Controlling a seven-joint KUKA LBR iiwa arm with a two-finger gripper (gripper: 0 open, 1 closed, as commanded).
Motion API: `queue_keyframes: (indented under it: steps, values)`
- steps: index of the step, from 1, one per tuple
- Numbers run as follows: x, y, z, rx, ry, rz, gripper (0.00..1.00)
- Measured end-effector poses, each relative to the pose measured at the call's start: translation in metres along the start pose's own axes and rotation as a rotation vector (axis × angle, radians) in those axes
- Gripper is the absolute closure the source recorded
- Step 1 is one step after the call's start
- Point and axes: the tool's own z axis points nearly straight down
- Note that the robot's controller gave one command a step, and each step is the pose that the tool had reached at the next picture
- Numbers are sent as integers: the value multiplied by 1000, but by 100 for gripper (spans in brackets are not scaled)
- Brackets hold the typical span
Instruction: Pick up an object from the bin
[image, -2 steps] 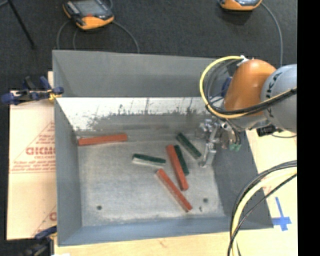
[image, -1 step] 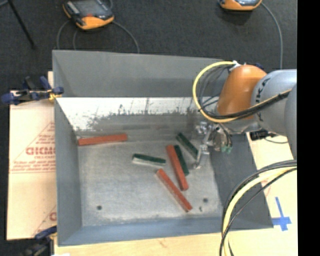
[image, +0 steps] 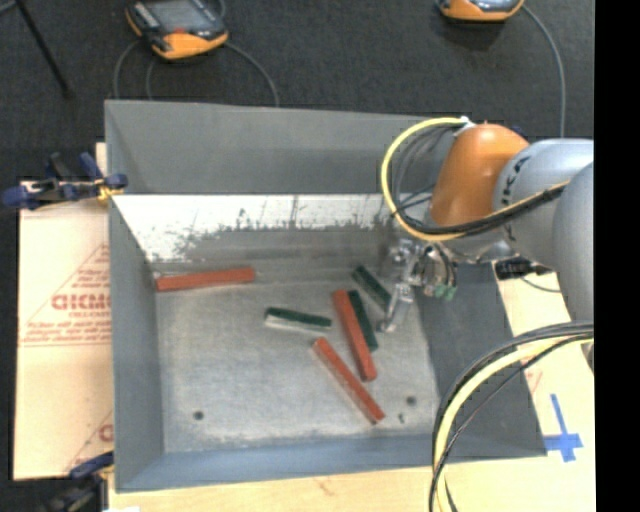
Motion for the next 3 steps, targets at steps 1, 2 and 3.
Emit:
queue_keyframes:
  steps: [1, 2, 3]
  values:
    - [14, 3, -1, 0, -10, 27, 100]
    - [14, 3, -1, 1, -10, 26, 100]
    - [12, 3, -48, 3, -1, -9, 100]
